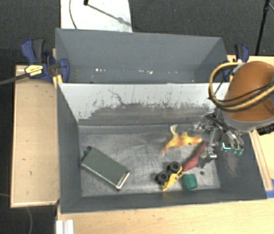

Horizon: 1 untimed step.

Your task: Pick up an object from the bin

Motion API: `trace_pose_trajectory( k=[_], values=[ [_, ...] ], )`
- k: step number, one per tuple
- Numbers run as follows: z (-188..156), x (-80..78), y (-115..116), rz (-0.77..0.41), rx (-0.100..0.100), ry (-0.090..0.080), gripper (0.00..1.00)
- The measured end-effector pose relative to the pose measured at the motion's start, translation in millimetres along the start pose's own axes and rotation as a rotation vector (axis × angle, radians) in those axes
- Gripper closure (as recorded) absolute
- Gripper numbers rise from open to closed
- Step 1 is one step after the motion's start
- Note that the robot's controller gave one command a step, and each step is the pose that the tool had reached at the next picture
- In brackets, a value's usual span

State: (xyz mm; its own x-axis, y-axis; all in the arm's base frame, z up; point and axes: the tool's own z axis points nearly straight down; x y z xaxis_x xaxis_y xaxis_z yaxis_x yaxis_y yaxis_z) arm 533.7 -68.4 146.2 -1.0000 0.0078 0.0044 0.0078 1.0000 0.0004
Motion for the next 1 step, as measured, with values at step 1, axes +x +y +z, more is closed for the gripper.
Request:
trace_pose_trajectory(
  k=[1],
  values=[
    [-3.6,-2.0,0.1,-0.002,0.001,-0.007,0.00]
  ],
)
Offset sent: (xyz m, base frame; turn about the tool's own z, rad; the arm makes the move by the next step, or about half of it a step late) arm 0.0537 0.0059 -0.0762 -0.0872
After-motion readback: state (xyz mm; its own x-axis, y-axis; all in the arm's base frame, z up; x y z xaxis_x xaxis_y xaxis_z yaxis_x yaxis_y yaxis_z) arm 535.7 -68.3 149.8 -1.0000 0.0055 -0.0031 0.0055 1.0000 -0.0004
